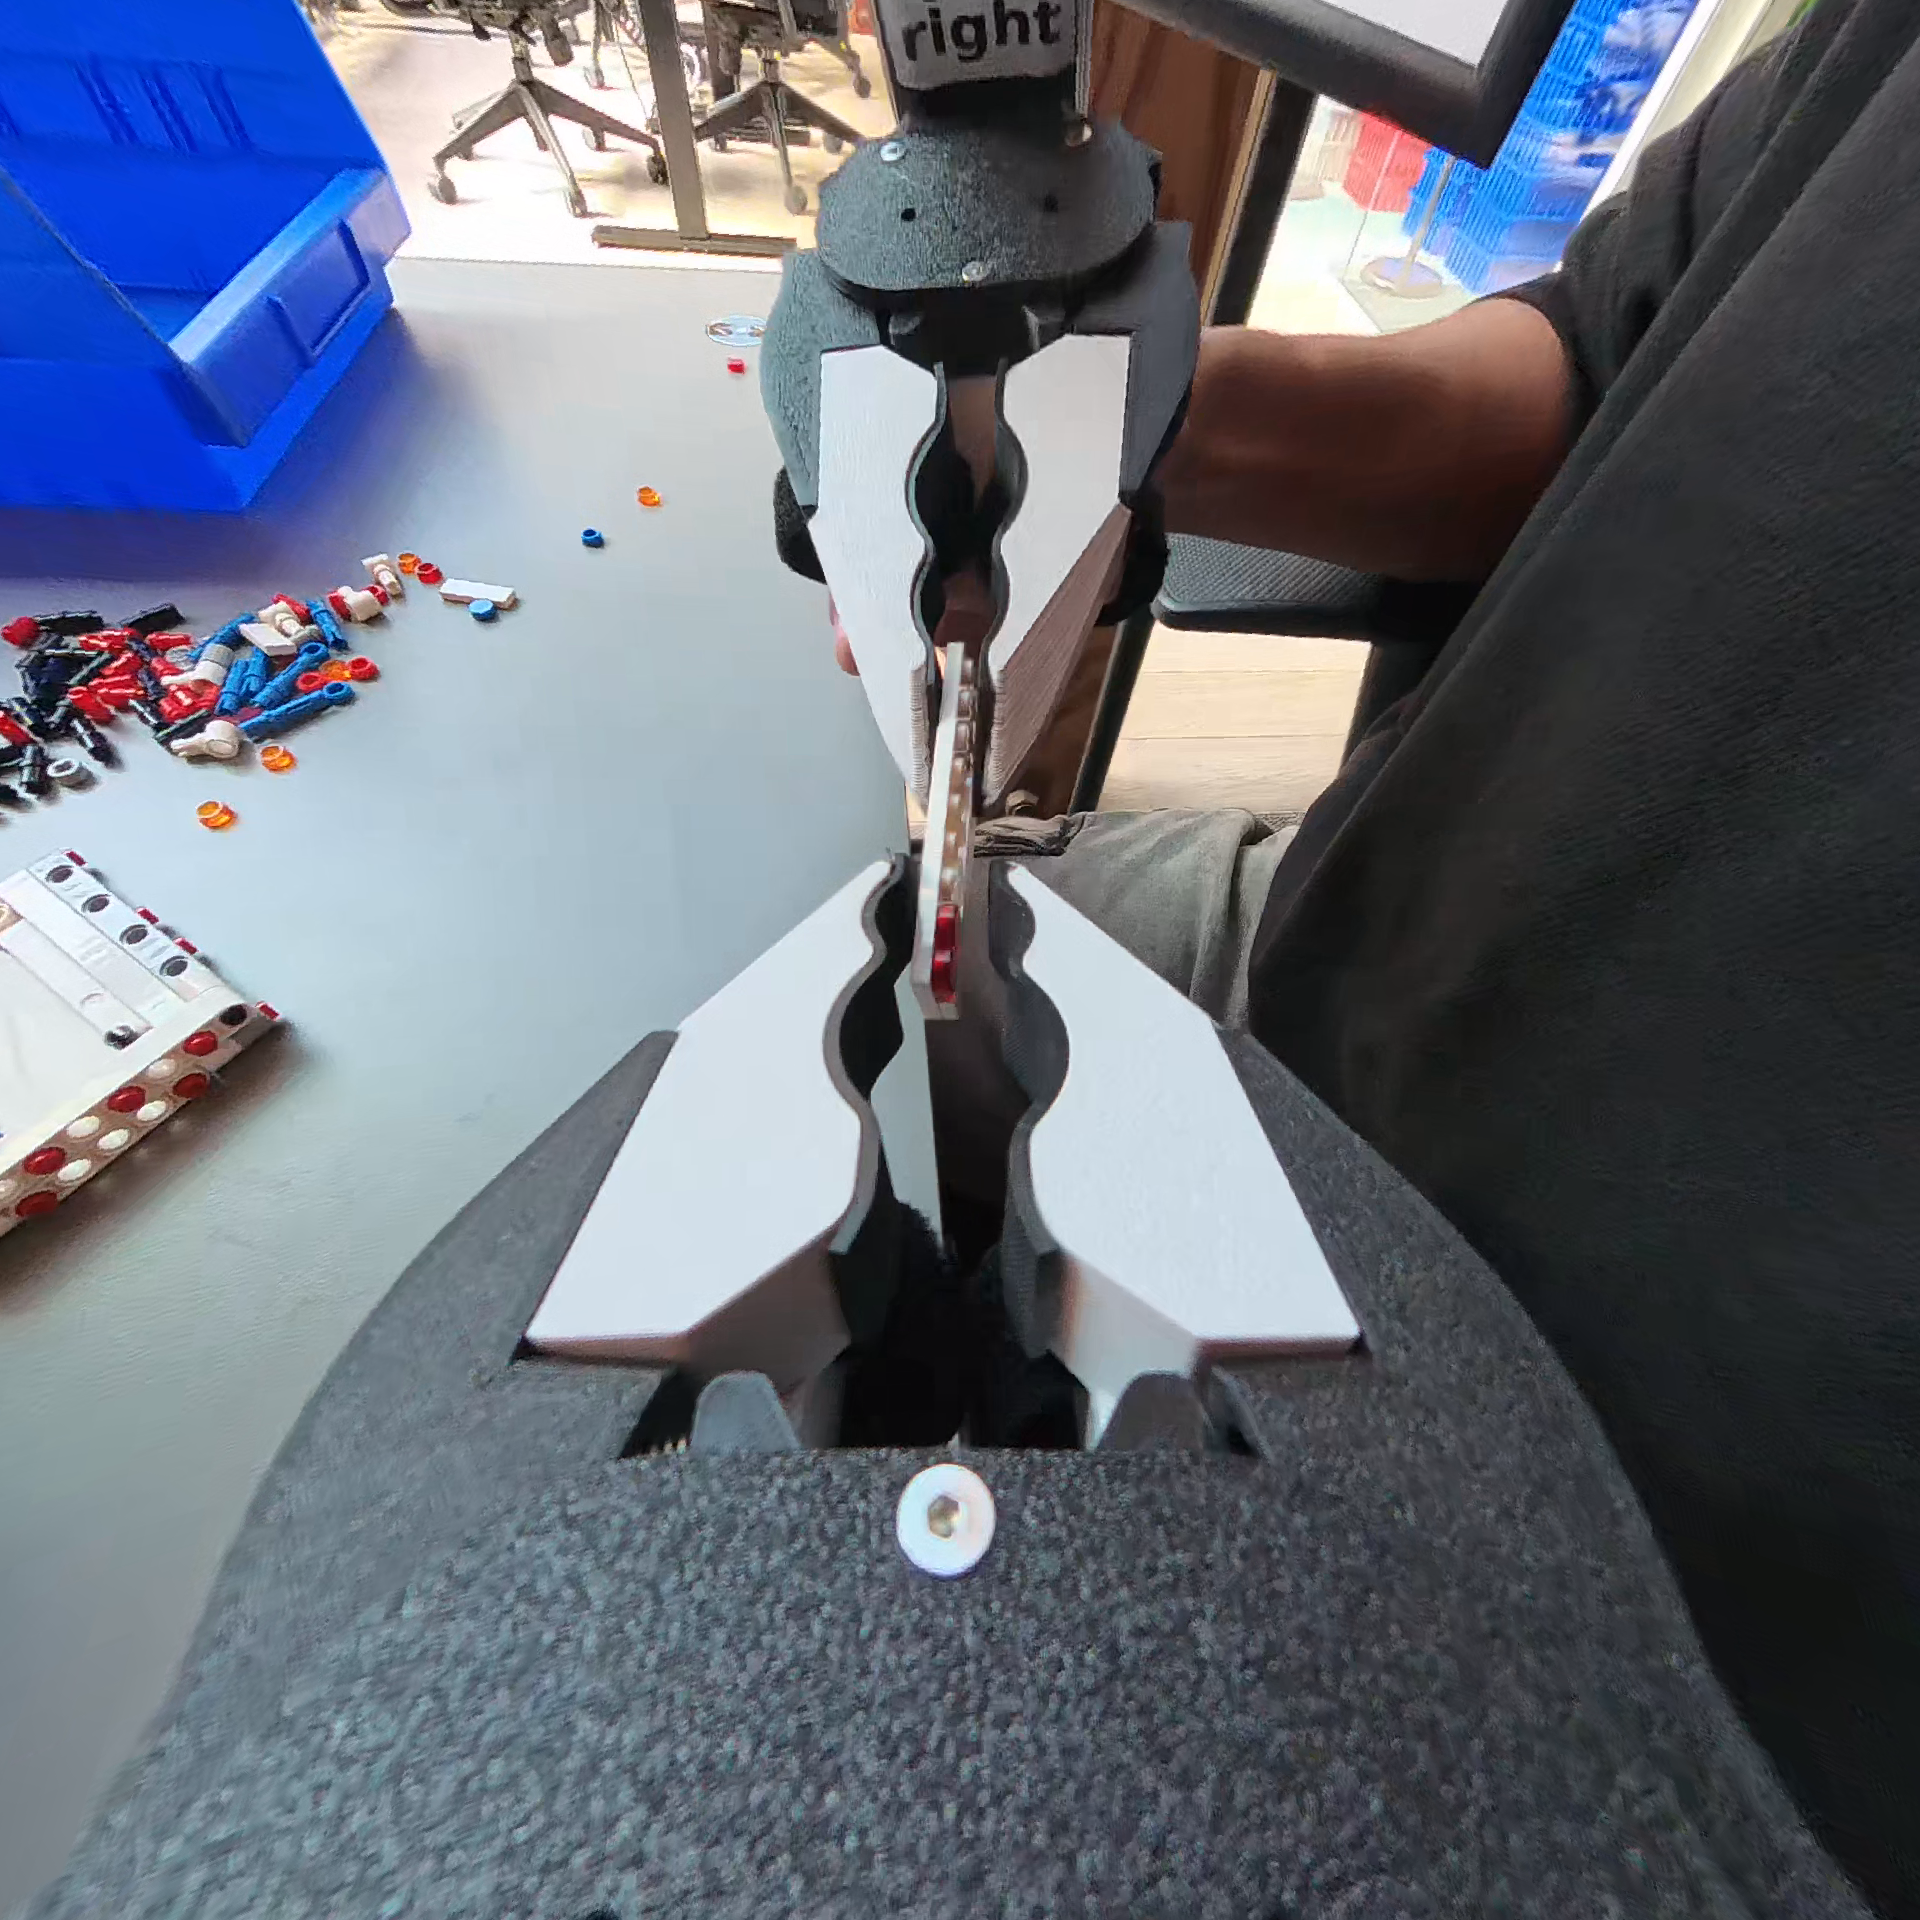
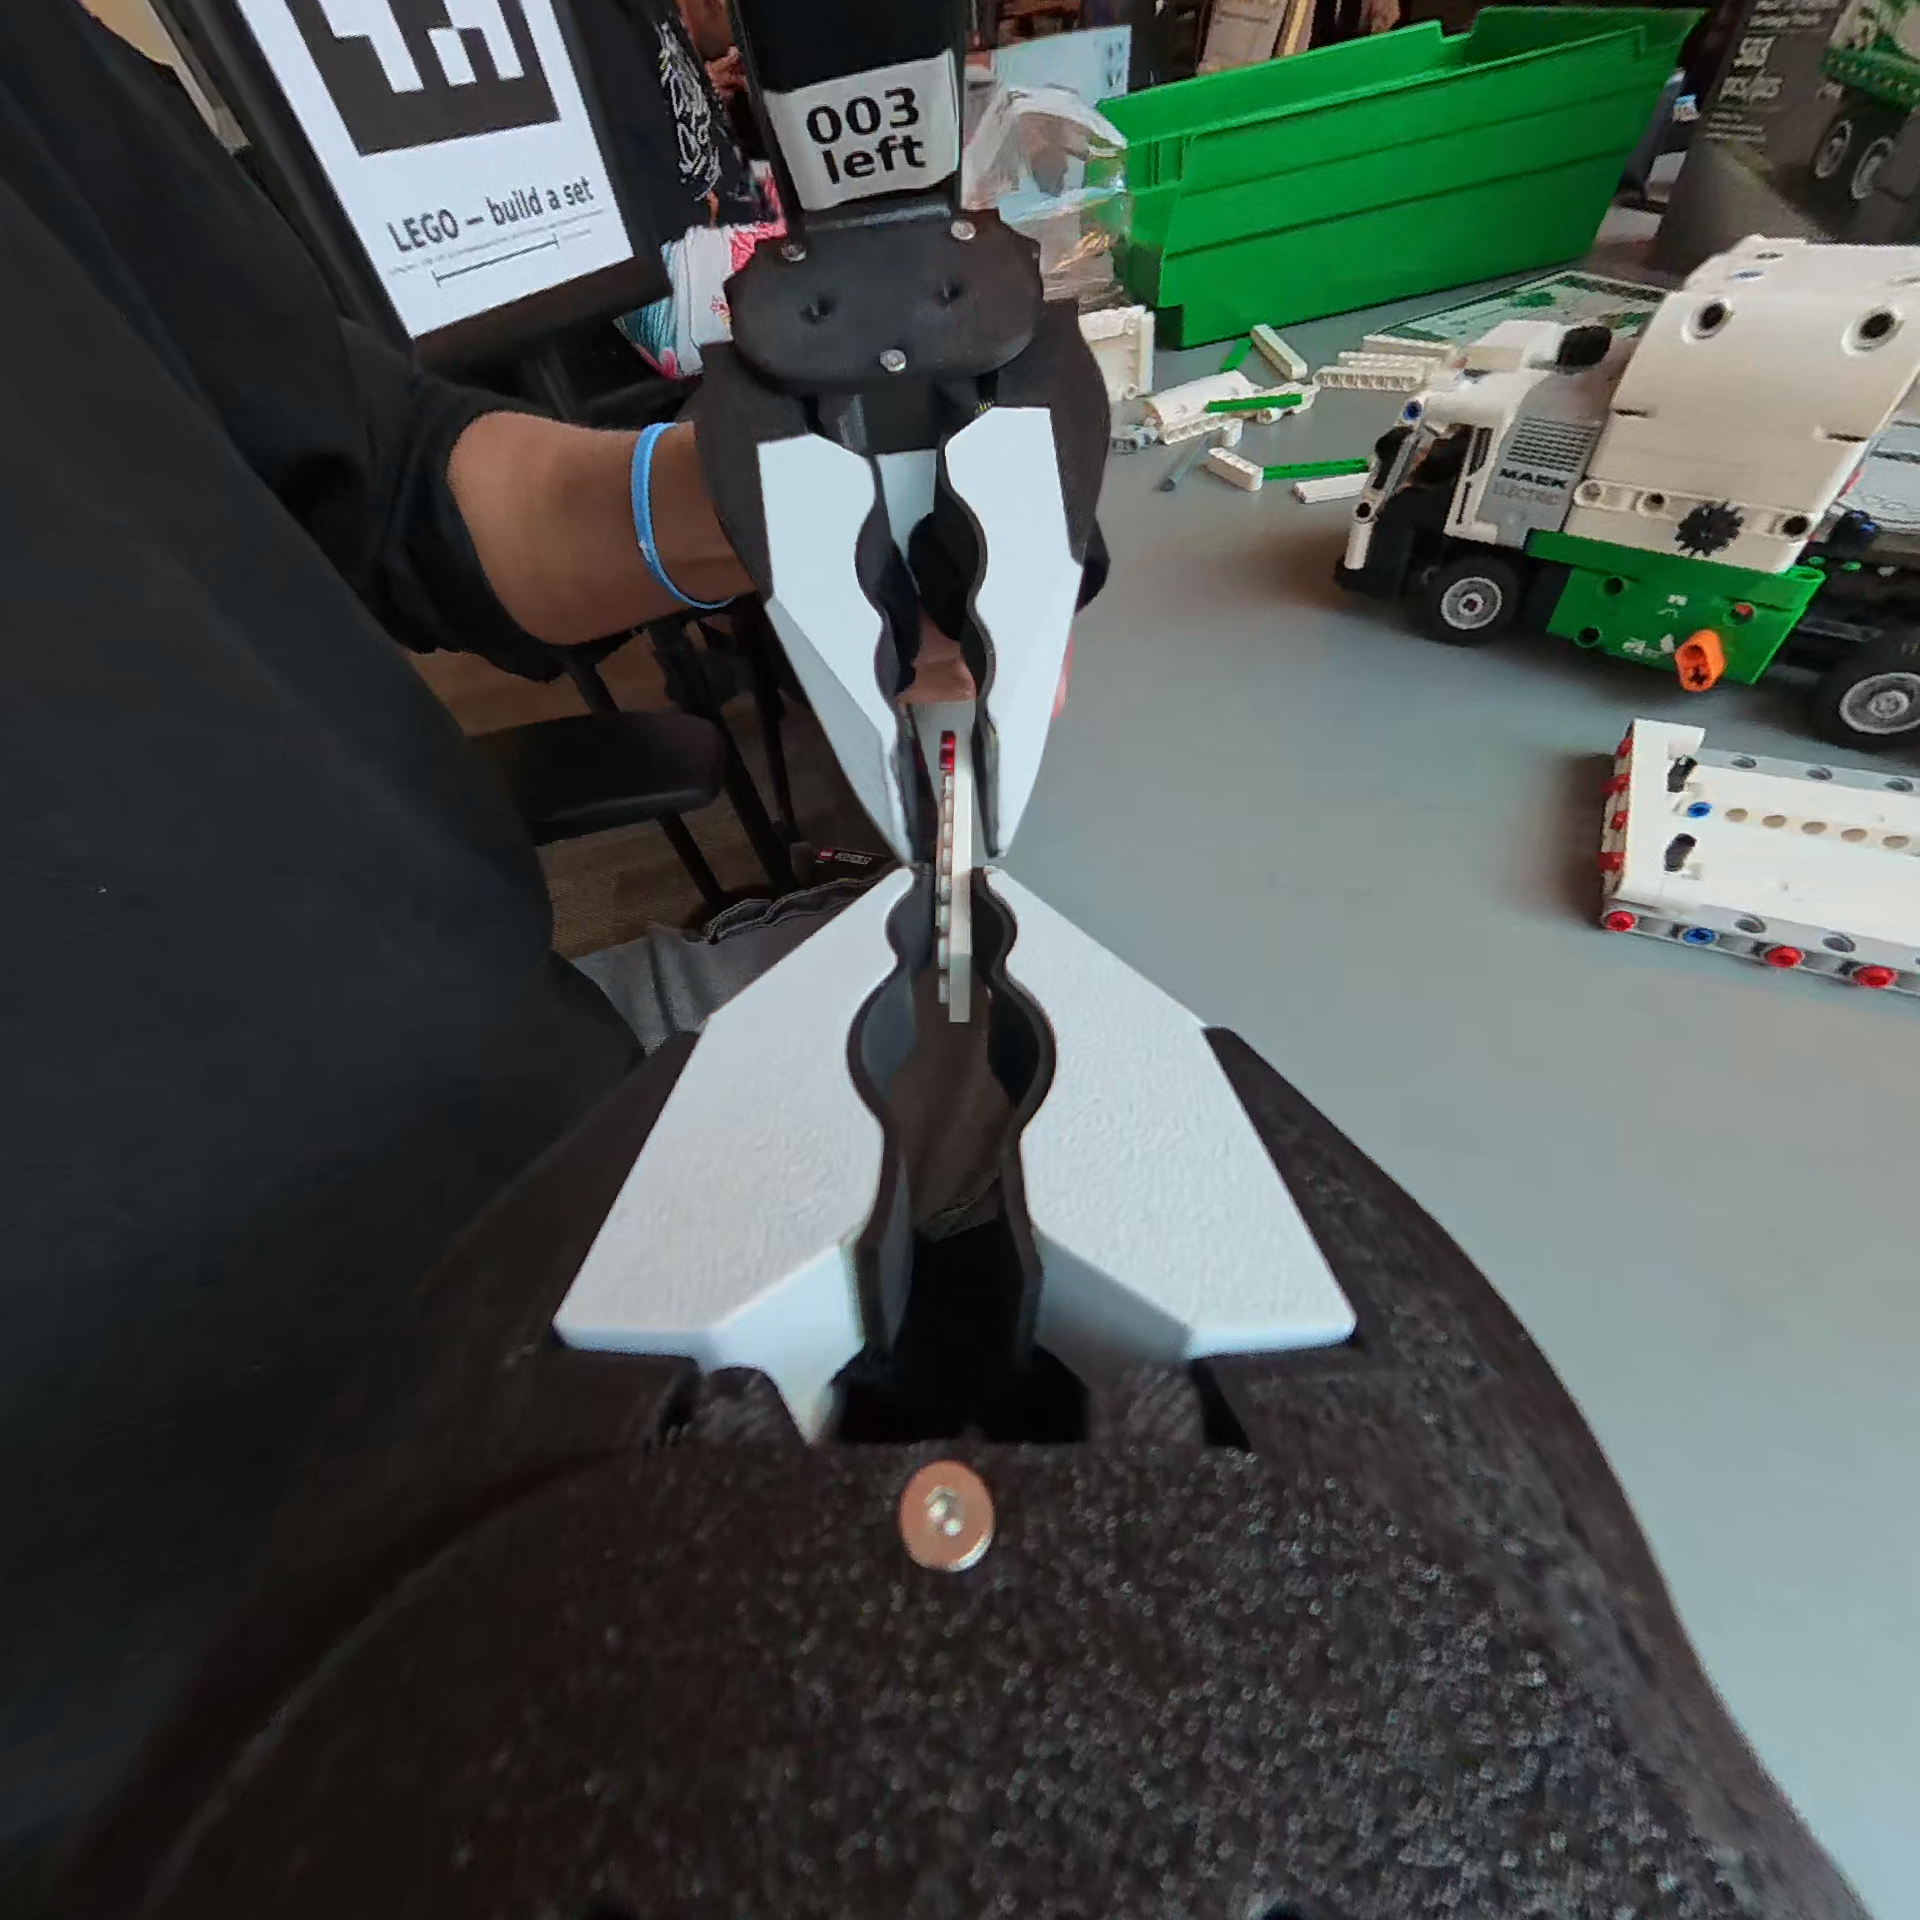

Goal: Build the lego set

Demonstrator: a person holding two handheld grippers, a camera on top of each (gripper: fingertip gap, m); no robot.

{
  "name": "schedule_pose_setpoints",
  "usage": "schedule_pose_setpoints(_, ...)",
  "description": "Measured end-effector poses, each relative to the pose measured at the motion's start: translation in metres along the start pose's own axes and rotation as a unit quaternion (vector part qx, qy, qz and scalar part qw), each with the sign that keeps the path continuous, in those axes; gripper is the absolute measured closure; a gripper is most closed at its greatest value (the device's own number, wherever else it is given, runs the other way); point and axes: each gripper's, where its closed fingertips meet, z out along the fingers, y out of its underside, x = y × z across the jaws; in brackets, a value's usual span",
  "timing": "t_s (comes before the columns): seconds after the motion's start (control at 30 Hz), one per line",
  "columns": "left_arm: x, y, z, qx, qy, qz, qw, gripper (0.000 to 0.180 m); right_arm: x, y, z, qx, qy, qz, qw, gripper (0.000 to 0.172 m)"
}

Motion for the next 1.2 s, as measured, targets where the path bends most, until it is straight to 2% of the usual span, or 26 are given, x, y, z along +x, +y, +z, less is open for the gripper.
schedule_pose_setpoints(0.3, 0.002, 0.005, -0.003, -0.011, -0.003, 0.008, 1.000, 0.175, -0.003, -0.002, 0.004, 0.018, -0.008, 0.007, 1.000, 0.167)
schedule_pose_setpoints(0.43, 0.002, 0.000, -0.006, 0.006, -0.006, 0.007, 1.000, 0.175, -0.002, -0.002, 0.004, 0.026, -0.008, 0.012, 1.000, 0.163)
schedule_pose_setpoints(0.63, 0.003, -0.002, -0.010, 0.016, 0.000, 0.002, 1.000, 0.175, -0.004, -0.006, 0.006, 0.031, -0.007, -0.004, 0.999, 0.166)
schedule_pose_setpoints(0.9, -0.004, 0.005, -0.012, -0.015, 0.000, 0.028, 1.000, 0.175, 0.000, -0.002, 0.012, 0.017, -0.029, -0.007, 0.999, 0.167)
schedule_pose_setpoints(1.07, -0.031, 0.005, -0.015, -0.001, -0.016, -0.054, 0.998, 0.175, 0.029, -0.009, 0.015, 0.014, -0.011, 0.060, 0.998, 0.163)
schedule_pose_setpoints(1.2, -0.055, 0.017, -0.021, -0.002, -0.018, -0.148, 0.989, 0.175, 0.070, -0.016, 0.011, 0.019, 0.029, 0.085, 0.996, 0.153)
